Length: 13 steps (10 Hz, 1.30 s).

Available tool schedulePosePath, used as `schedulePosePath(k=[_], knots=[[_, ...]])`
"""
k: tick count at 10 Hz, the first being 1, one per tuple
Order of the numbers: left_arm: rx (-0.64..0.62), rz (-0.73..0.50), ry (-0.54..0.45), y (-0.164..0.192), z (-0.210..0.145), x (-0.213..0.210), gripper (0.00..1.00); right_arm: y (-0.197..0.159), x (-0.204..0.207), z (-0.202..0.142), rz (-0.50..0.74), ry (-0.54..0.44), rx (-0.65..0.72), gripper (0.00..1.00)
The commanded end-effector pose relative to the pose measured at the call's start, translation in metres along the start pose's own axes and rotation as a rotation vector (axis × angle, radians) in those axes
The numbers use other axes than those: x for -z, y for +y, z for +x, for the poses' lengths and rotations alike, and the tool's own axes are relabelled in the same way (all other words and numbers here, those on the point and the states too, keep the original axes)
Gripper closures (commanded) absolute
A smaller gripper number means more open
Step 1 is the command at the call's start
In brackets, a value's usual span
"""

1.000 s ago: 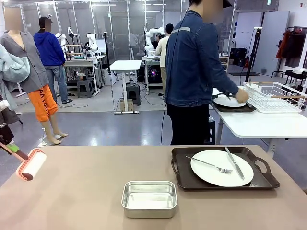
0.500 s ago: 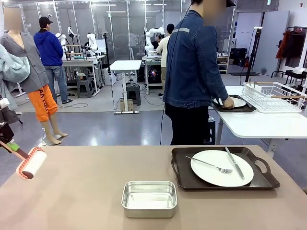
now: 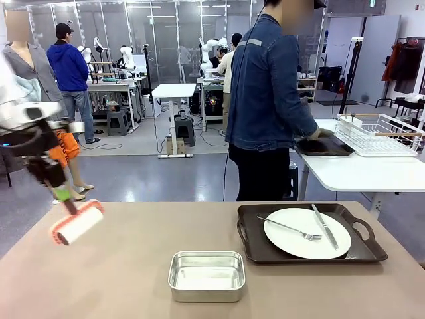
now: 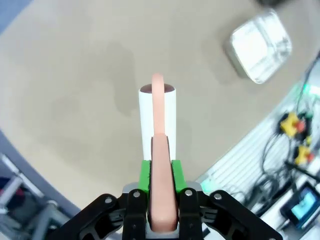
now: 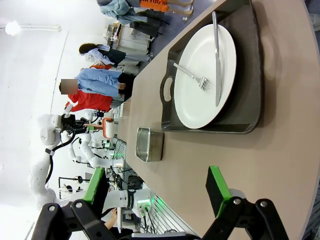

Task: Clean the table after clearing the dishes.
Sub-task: Place the Lint Roller back on top of the Airtight Container.

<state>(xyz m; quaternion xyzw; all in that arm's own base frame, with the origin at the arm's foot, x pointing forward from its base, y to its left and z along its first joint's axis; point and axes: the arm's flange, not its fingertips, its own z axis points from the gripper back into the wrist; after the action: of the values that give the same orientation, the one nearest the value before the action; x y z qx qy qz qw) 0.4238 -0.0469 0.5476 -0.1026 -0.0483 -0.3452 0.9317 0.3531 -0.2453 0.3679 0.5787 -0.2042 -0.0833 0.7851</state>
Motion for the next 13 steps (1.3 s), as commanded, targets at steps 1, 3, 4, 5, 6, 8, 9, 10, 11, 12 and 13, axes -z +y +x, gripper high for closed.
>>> schedulePosePath(k=[1,3,4,5,6,8,9,10,11,12,13], knots=[[0.270,0.095,0.041,-0.059,0.038,0.006,0.79,0.004,-0.001,-0.001,0.010,-0.002,0.002,0.00],[0.510,0.209,0.119,-0.122,0.102,0.005,0.79,0.004,-0.001,-0.001,0.010,-0.002,0.002,0.00],[0.598,0.227,0.150,-0.145,0.128,0.006,0.79,0.004,-0.001,-0.001,0.010,-0.002,0.002,0.00],[0.650,0.258,0.201,-0.168,0.151,0.015,0.79,0.004,-0.001,-0.001,0.010,-0.002,0.002,0.00],[0.748,0.266,0.244,-0.199,0.165,0.030,0.79,0.004,-0.001,-0.001,0.010,-0.002,0.002,0.00],[0.851,0.245,0.258,-0.227,0.174,0.044,0.79,0.004,-0.001,-0.001,0.010,-0.002,0.002,0.00],[0.857,0.209,0.250,-0.226,0.169,0.041,0.79,0.004,-0.001,-0.001,0.010,-0.002,0.002,0.00],[0.808,0.238,0.228,-0.228,0.176,0.053,0.79,0.004,-0.001,-0.001,0.010,-0.002,0.002,0.00],[0.808,0.238,0.228,-0.228,0.176,0.053,0.79,0.004,-0.001,-0.001,0.010,-0.002,0.002,0.00],[0.808,0.238,0.228,-0.228,0.176,0.053,0.79,0.004,-0.001,-0.001,0.010,-0.002,0.002,0.00],[0.832,0.230,0.236,-0.232,0.178,0.057,0.79,0.004,-0.001,-0.001,0.010,-0.002,0.002,0.00]])
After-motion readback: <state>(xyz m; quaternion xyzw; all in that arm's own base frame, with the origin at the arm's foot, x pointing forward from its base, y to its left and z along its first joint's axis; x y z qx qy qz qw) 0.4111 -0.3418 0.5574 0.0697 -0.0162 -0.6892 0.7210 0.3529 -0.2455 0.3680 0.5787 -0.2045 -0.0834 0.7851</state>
